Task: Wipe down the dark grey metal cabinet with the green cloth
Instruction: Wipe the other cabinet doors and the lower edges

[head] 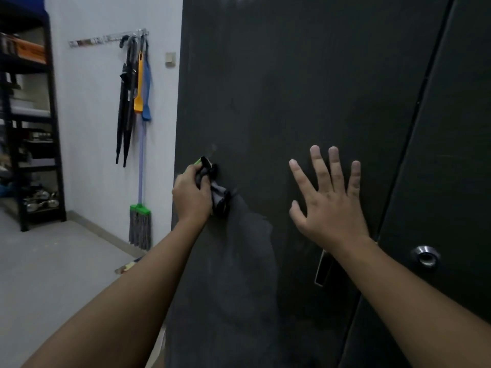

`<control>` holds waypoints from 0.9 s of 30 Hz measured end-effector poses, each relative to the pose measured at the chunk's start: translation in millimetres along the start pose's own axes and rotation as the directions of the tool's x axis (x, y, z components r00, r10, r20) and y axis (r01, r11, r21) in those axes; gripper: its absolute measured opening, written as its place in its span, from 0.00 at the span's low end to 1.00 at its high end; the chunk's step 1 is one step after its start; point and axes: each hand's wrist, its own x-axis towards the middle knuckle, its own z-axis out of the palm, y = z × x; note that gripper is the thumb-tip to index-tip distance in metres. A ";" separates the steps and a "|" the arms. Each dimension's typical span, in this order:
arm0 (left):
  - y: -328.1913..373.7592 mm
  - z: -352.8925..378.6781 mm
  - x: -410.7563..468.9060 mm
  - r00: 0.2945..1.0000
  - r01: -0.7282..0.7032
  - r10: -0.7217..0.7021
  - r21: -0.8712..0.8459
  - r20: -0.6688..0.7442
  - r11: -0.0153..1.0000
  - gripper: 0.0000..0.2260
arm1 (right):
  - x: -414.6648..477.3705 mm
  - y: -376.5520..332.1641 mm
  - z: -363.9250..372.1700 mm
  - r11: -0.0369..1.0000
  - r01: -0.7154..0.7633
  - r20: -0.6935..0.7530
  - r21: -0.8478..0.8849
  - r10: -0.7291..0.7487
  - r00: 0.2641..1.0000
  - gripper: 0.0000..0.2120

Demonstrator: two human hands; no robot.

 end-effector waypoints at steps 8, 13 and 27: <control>44.6 1.8 15.8 0.940 -0.339 0.340 -0.049 0.017 0.940 0.16 | -1.5 0.0 -1.1 0.999 -0.005 -0.043 0.051 0.007 0.999 0.35; 20.9 1.0 30.6 0.930 -0.367 0.366 -0.066 -0.021 0.928 0.16 | -3.4 -0.7 -2.2 0.999 -0.030 -0.100 0.038 0.034 0.994 0.30; -60.8 -7.6 -22.9 0.993 0.018 -0.022 0.031 0.120 0.999 0.23 | -3.8 -3.3 -4.6 0.993 -0.118 -0.036 0.009 0.118 0.992 0.30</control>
